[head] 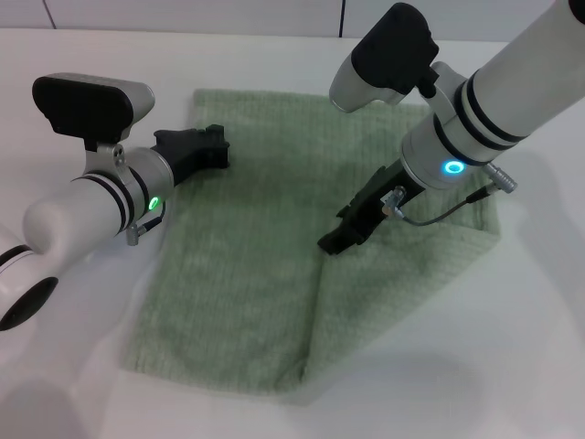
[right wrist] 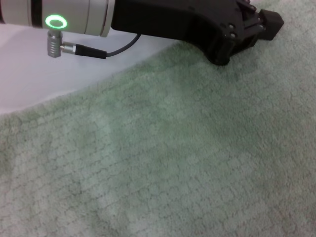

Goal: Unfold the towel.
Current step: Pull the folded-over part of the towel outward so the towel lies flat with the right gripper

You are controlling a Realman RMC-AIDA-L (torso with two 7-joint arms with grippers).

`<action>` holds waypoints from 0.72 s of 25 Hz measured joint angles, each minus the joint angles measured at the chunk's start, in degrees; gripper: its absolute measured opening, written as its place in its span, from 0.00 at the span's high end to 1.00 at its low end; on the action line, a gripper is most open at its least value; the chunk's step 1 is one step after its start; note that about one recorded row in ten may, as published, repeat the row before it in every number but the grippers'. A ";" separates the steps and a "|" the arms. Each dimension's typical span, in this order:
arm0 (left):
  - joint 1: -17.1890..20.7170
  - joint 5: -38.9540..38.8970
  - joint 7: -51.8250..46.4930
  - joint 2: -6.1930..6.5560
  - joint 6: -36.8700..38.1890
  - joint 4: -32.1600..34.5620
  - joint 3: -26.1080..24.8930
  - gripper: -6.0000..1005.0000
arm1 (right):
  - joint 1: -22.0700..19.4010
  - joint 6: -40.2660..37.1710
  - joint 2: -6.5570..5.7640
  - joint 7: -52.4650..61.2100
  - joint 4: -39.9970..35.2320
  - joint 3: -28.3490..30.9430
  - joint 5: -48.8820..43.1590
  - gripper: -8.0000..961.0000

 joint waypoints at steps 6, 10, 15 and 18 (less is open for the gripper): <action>0.32 0.00 0.00 0.14 0.03 -0.33 0.00 1.00 | 0.18 0.40 0.00 0.17 0.15 -0.17 0.03 0.44; 0.40 0.00 0.00 0.16 0.03 -0.35 0.00 1.00 | 0.88 0.48 0.04 0.26 1.24 -0.68 0.04 0.67; 0.42 0.00 0.00 0.16 0.08 -0.36 0.00 1.00 | 1.63 0.46 0.08 0.27 2.27 -0.71 -0.01 0.73; 0.50 0.00 0.00 0.16 0.12 -0.36 0.00 1.00 | 1.71 0.43 0.02 0.26 2.14 -0.54 -0.07 0.75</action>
